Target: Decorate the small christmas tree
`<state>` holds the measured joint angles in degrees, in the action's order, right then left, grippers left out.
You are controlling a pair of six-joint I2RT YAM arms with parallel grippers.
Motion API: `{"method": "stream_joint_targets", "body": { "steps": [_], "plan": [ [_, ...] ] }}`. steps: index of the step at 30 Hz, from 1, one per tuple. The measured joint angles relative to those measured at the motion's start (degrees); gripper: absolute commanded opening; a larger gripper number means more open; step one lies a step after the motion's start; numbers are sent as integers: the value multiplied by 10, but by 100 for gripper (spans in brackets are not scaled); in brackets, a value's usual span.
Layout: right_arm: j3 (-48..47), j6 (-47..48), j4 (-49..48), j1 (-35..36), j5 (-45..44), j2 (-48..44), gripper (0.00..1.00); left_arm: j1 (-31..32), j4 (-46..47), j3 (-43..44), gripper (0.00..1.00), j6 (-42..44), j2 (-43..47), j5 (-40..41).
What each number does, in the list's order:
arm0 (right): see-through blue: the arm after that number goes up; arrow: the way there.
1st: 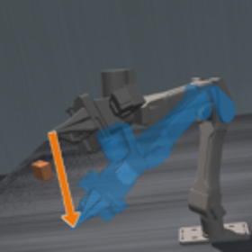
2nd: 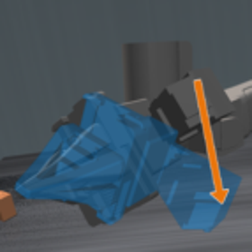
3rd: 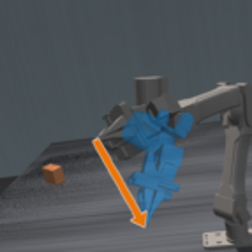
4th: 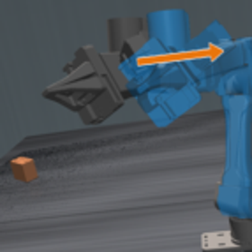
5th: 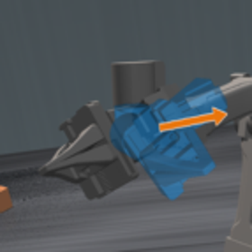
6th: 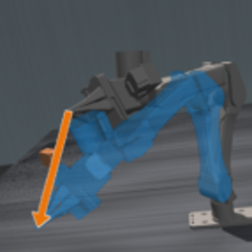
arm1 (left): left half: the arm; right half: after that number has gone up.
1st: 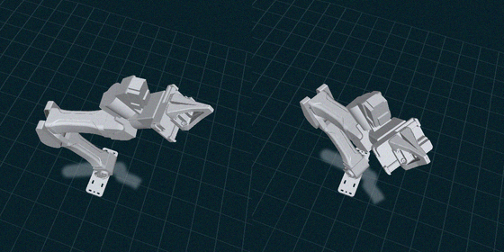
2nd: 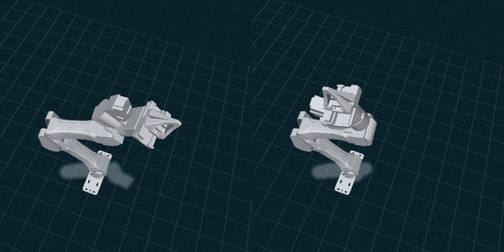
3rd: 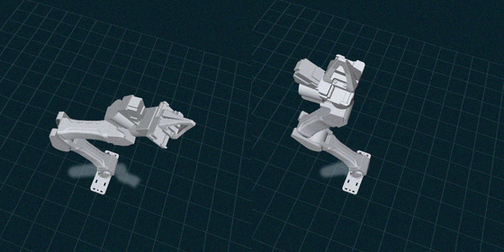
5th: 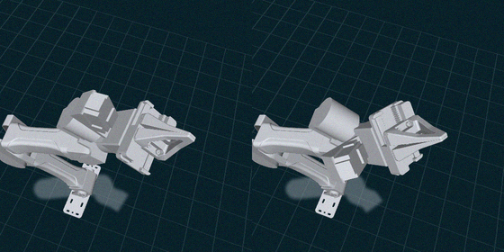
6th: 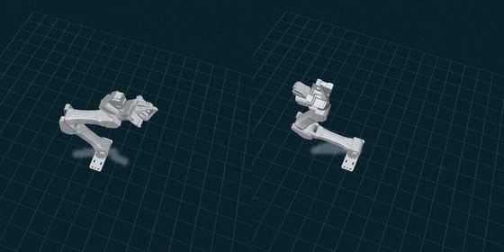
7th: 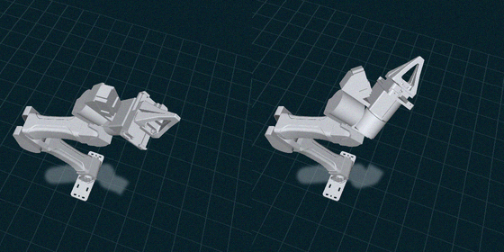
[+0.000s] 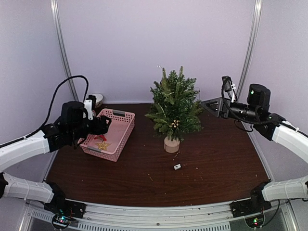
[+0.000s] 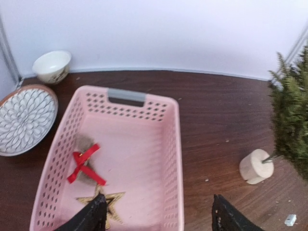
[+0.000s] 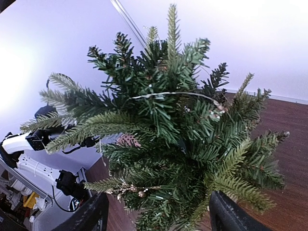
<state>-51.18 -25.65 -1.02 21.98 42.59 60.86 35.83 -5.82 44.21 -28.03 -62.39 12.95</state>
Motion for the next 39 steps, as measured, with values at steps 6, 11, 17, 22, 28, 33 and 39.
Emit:
{"method": "stream_joint_targets", "body": {
  "steps": [6, 11, 17, 22, 28, 33, 39],
  "plan": [
    [0, 13, 26, -26, 0, 0, 75, -130, -126, 4, 69, -19, -19, -52],
    [0, 17, 30, -32, 1, 2, 75, -163, -175, 54, 61, -19, -124, -68],
    [0, 20, 33, -35, 6, 10, 75, -167, -186, 159, 44, -1, -261, -69],
    [-2, 24, 36, -37, 11, 22, 75, -174, -193, 242, 38, 20, -365, -70],
    [-4, 26, 38, -39, 16, 31, 75, -175, -202, 293, 34, 45, -450, -59],
    [-4, 25, 35, -40, 24, 38, 75, -176, -211, 319, 32, 60, -505, -38],
    [-4, 25, 34, -40, 26, 39, 75, -176, -213, 322, 12, 70, -531, -32]
  ]
}}
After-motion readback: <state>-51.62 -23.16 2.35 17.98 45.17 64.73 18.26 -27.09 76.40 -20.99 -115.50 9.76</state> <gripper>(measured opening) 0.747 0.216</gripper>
